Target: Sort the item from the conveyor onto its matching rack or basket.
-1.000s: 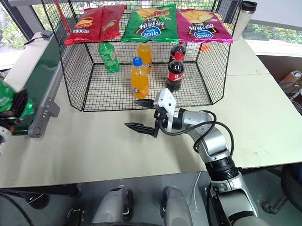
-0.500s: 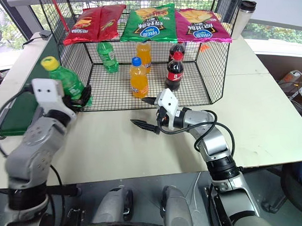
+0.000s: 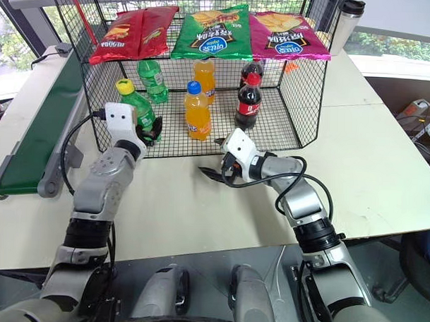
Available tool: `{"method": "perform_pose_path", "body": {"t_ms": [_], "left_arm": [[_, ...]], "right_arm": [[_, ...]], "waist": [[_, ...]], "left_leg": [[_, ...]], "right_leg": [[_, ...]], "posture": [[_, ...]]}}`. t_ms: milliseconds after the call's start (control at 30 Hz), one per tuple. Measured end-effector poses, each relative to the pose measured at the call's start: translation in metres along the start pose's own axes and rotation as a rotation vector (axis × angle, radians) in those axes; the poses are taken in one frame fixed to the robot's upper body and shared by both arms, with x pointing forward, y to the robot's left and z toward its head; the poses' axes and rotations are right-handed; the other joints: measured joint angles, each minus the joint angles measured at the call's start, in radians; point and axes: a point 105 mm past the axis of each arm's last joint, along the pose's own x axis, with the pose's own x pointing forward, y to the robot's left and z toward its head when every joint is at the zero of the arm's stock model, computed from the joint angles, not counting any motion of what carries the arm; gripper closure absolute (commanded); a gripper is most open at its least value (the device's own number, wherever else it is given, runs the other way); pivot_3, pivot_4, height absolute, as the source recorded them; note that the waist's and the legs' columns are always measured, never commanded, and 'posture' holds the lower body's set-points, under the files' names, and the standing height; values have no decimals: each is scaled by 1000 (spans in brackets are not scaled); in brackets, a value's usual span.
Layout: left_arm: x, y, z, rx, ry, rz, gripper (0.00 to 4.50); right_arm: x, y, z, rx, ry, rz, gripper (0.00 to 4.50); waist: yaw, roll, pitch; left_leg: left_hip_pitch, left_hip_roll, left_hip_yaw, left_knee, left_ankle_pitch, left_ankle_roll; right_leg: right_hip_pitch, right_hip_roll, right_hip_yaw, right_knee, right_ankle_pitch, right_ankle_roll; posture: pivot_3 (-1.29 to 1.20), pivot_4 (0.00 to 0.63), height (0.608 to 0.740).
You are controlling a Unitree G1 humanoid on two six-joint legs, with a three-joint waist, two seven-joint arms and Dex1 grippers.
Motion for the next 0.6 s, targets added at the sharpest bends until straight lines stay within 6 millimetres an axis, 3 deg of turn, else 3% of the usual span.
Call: {"method": "perform_pose_path", "body": {"t_ms": [533, 567, 600], "left_arm": [[22, -5, -23, 45, 60, 6, 1721], [22, -6, -23, 43, 60, 6, 678], [22, -6, -23, 41, 58, 6, 337]], "right_arm": [[-3, 0, -4, 18, 33, 4, 0], [-3, 0, -3, 17, 32, 5, 0], [-3, 0, -3, 17, 32, 5, 0]], "waist": [[0, 0, 0], [1, 0, 0], [1, 0, 0]], "left_leg": [[0, 0, 0, 0, 0, 0], [0, 0, 0, 0, 0, 0], [0, 0, 0, 0, 0, 0]], "right_leg": [[0, 0, 0, 0, 0, 0], [0, 0, 0, 0, 0, 0], [0, 0, 0, 0, 0, 0]], "posture": [[0, 150, 740], [0, 150, 740], [0, 150, 740]]}}
